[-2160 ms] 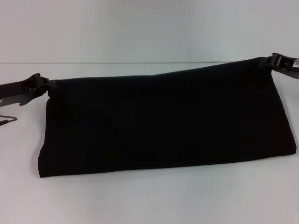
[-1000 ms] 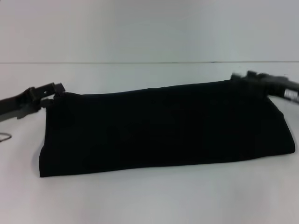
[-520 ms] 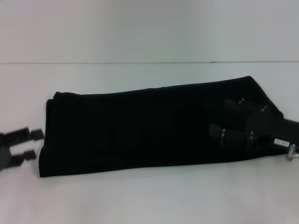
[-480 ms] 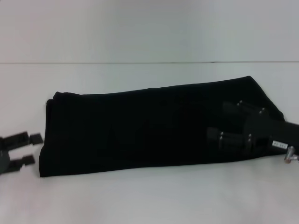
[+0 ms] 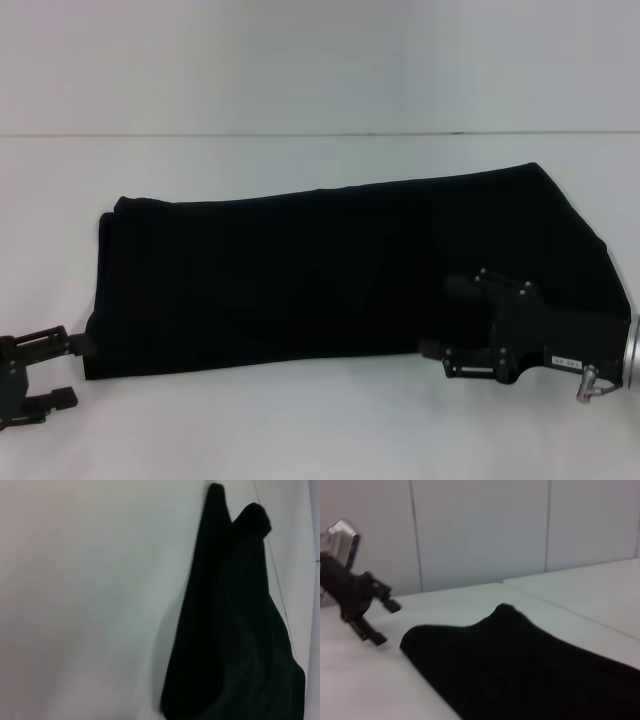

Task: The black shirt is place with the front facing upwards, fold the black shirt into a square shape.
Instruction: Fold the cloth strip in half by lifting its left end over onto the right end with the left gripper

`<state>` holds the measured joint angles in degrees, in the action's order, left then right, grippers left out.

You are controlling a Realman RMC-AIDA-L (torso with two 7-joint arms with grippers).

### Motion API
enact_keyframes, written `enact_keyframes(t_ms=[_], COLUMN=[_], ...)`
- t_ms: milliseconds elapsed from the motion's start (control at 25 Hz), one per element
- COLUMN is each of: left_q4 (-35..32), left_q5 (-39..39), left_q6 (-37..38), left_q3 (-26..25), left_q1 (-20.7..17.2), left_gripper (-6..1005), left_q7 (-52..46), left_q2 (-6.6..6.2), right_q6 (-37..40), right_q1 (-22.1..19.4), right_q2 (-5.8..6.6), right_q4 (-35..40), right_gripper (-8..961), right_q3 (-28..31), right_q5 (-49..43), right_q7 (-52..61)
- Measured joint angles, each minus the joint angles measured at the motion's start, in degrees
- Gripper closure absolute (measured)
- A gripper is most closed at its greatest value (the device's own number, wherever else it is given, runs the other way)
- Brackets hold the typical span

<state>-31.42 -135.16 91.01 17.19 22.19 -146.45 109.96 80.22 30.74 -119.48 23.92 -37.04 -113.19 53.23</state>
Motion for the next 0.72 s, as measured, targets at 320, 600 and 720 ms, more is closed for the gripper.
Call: enact_keyframes(t_ms=[320,600,720], left_q4=[3.29,3.29,3.30], left_q5=[-0.03,-0.02,-0.02], left_q6=[-4.28,-6.41,-6.97], left_q3=[0.15,0.44,0.46], left_q1=[1.51,1.64,1.73], left_gripper=[132,131,131], left_q7=[-0.55,-0.92,-1.01], left_q2=[-0.15,-0.27,-0.27], right_q6=[-0.20,-0.04,-0.04], right_q1=[-0.20,-0.24,-0.28], right_q2=[-0.04,-0.05,-0.05], right_q4=[-0.20,-0.20,-0.20], right_gripper=[16,19,20], right_q3=[-1.53,-1.55,-1.54], right_q5=[0.03,0.07,0.08], right_q7=[-1.07,-1.10,-1.10])
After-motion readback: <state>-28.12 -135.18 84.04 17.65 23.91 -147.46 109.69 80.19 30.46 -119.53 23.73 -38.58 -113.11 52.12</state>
